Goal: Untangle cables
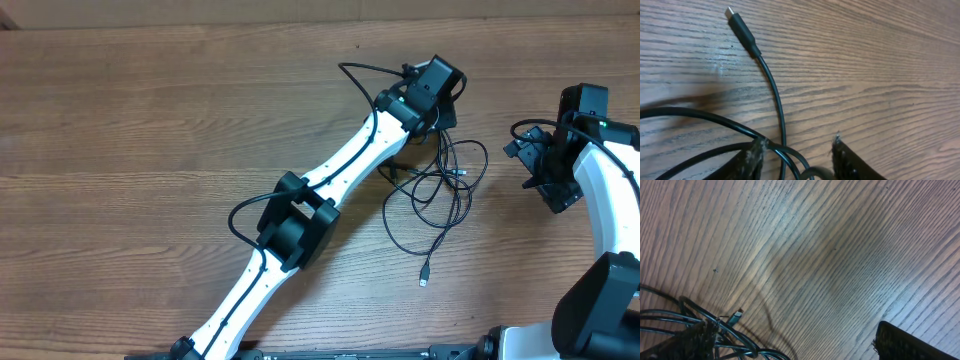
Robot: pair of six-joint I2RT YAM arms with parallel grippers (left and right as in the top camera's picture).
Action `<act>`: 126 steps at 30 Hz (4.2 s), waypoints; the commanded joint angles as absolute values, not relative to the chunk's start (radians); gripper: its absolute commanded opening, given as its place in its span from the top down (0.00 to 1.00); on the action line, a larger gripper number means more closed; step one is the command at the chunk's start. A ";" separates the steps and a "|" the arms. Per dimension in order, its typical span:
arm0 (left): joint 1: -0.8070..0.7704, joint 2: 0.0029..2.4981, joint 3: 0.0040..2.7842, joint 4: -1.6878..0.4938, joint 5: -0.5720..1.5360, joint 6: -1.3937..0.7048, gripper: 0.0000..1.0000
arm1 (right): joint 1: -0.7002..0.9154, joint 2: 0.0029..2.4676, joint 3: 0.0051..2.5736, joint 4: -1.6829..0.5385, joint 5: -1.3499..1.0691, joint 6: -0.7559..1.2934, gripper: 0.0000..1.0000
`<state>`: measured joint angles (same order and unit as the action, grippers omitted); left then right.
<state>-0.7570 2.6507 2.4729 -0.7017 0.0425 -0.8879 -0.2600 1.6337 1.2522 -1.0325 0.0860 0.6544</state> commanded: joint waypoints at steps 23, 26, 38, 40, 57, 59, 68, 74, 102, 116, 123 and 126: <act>-0.685 2.463 2.535 -0.947 0.118 -0.579 0.96 | -0.247 1.614 1.270 -0.992 -0.417 0.313 0.00; -0.669 2.415 2.535 -0.997 0.128 -0.579 0.96 | -0.226 1.614 1.270 -0.994 -0.494 0.263 0.00; -0.654 2.295 2.535 -1.025 0.186 -0.579 0.96 | -0.073 1.614 1.269 -1.035 -0.490 0.443 0.00; -0.655 2.288 2.535 -1.040 0.194 -0.579 0.96 | -0.046 1.614 1.269 -1.022 -0.430 0.514 0.00; -0.475 2.094 2.535 -1.077 0.364 -0.508 0.96 | 0.025 1.665 1.164 -1.013 -0.004 0.662 0.00; -0.422 2.066 2.535 -1.078 0.391 -0.508 0.96 | 0.025 1.665 1.128 -0.995 0.024 0.662 0.00; -0.215 1.983 2.535 -1.127 0.419 -0.492 0.96 | -0.038 1.665 1.051 -0.973 0.192 0.662 0.00; -0.138 1.971 2.535 -1.213 0.419 -0.466 0.96 | -0.154 1.665 1.051 -0.971 0.144 0.654 0.00; -0.314 1.975 2.349 -1.245 0.296 -0.422 0.48 | -0.101 1.612 1.281 -1.137 -0.824 0.139 0.96; -0.408 1.975 2.152 -1.198 0.308 -0.434 0.24 | -0.101 1.612 1.281 -1.005 -1.263 -0.172 0.96; -0.450 1.975 2.107 -1.170 0.307 -0.434 0.14 | -0.101 1.612 1.280 -0.964 -0.789 -0.054 0.05; -0.466 1.975 2.106 -1.169 0.307 -0.434 0.13 | -0.101 1.612 1.280 -0.975 -0.399 0.178 0.00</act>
